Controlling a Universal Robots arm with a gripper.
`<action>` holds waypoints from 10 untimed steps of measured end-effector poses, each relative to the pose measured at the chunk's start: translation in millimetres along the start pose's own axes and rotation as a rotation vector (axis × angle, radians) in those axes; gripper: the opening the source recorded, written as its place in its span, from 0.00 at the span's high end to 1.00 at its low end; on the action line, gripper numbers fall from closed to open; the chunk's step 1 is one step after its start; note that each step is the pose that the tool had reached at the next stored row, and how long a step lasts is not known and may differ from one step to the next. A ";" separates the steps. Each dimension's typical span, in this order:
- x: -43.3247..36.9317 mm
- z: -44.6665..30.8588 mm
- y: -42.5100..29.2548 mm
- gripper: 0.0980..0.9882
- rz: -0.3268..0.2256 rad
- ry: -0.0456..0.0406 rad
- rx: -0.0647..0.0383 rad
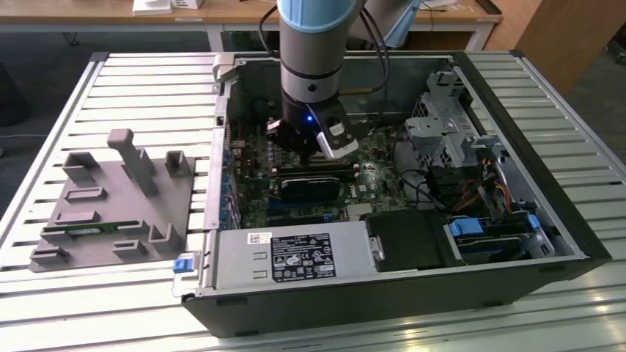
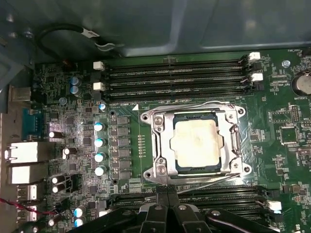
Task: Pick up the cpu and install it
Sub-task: 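Install the second cpu locking lever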
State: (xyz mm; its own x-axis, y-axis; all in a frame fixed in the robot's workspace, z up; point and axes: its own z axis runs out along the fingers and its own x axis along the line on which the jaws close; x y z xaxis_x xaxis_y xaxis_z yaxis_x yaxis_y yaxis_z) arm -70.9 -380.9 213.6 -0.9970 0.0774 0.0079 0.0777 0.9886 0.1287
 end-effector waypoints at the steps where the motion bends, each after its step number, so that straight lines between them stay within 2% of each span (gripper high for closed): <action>1: 0.1 0.0 0.0 0.98 0.000 0.0000 0.000; 5: 0.8 1.3 -0.6 0.98 0.000 0.0001 -0.001; 10: 3.0 3.9 -1.9 0.98 0.000 -0.0009 -0.012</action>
State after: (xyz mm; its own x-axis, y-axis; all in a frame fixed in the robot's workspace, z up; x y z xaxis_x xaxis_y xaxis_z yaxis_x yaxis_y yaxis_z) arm -74.0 -382.0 209.5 -0.9970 0.0774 0.0071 0.0776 0.9870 0.1411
